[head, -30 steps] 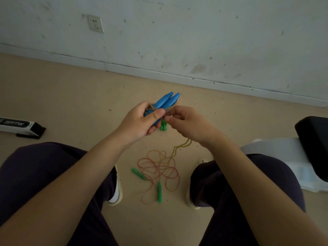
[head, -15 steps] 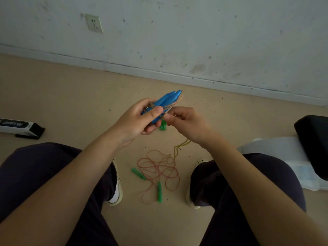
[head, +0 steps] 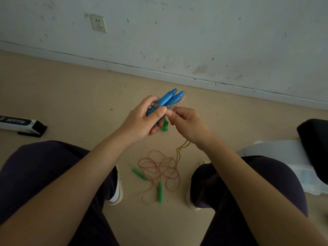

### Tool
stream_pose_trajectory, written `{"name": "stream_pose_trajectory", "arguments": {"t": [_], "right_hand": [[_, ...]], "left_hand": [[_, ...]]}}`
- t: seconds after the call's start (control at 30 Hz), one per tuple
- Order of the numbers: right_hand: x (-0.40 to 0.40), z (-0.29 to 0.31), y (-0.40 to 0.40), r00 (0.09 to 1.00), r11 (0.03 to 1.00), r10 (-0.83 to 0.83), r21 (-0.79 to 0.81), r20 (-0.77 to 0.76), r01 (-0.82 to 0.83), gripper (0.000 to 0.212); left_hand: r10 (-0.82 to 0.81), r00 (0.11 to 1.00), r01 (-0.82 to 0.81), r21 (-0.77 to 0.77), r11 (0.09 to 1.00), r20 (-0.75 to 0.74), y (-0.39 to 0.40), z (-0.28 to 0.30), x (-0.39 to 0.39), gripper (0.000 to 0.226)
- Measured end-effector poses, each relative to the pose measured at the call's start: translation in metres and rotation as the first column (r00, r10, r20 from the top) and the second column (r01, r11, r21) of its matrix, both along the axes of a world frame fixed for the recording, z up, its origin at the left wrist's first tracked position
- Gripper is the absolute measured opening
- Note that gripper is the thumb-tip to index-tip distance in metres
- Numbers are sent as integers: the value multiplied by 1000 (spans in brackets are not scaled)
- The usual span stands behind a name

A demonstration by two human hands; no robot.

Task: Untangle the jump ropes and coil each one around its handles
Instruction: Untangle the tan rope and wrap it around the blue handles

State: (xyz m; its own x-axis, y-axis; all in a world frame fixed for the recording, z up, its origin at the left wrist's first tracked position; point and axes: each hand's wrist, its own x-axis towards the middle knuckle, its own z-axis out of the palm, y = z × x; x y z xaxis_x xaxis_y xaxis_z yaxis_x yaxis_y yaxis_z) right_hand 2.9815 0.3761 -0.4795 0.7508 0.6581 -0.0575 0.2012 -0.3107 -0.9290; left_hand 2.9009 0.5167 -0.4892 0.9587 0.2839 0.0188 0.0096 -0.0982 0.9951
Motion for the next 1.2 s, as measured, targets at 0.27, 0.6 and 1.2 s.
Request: {"name": "stream_pose_trajectory", "arguments": {"t": [0.27,0.6,1.2], "right_hand": [[9,-1,-11,993,994,105,4,47,-105,26],[18,-1,-19,859,978,197,-38,472,-203,12],[13,-8,-10,980,995,95,23,174,-101,32]], "left_hand": [[75,994,-72,36,997,-77,10,-6,4,18],[-341,879,360,-7,933,-332,23,-1,-1,22],[-361,861,398,33,917,-358,3,-3,-8,40]]}}
